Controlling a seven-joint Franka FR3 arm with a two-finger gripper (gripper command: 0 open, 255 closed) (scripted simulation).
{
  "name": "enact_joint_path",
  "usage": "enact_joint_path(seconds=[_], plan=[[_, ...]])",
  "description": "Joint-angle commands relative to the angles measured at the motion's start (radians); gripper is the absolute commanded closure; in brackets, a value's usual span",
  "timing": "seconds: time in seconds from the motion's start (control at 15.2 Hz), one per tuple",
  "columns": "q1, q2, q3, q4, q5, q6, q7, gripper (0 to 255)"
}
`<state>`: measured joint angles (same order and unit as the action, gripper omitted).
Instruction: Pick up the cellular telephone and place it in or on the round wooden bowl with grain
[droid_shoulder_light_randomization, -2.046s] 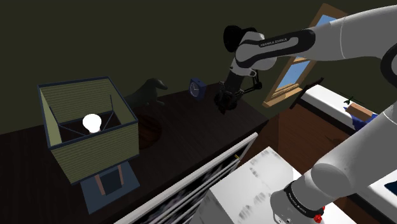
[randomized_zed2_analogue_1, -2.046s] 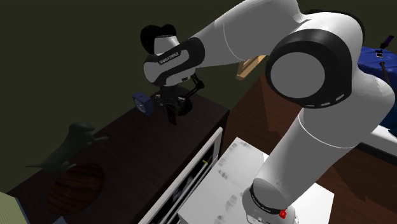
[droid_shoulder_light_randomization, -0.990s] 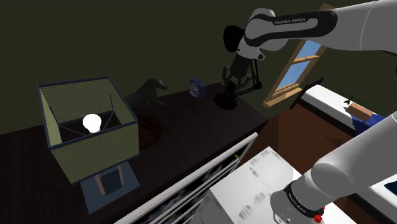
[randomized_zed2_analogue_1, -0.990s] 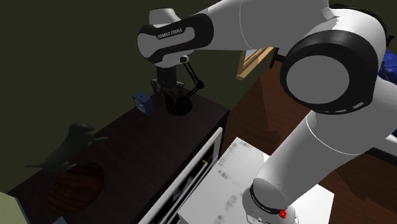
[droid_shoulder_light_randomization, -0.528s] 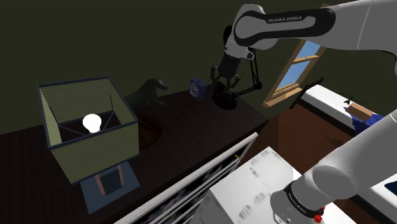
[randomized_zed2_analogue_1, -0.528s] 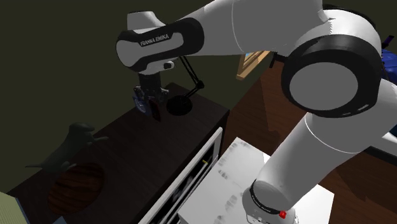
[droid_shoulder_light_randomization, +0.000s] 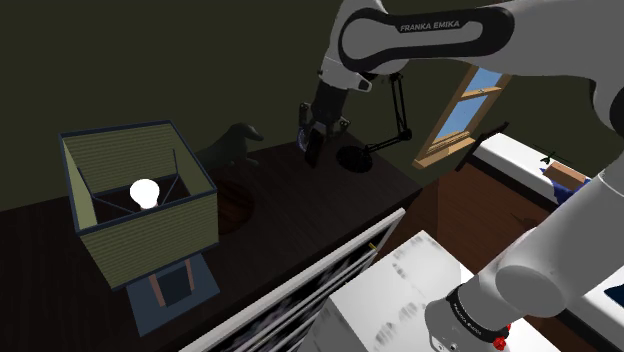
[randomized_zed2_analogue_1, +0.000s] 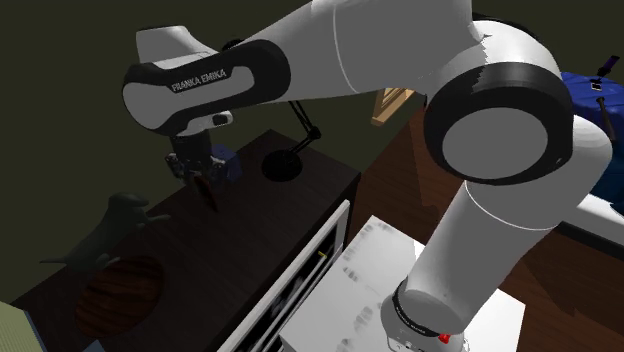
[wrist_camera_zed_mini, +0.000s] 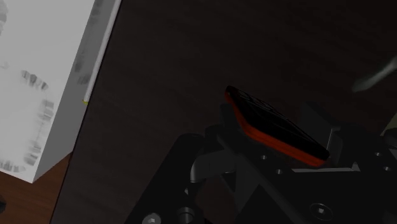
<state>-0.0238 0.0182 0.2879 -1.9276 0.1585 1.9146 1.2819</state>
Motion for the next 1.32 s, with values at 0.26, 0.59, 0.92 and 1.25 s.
enact_joint_path(seconds=[0.26,0.59,0.92,1.25], plan=[[0.078,0.111,0.064,0.140,-0.039,-0.012,0.158,255],[0.155,0.225,0.103,0.287,-0.091,-0.036,0.285,255],[0.252,0.367,0.125,0.482,-0.155,-0.085,0.404,255],[0.339,0.495,0.127,0.648,-0.207,-0.119,0.481,255]])
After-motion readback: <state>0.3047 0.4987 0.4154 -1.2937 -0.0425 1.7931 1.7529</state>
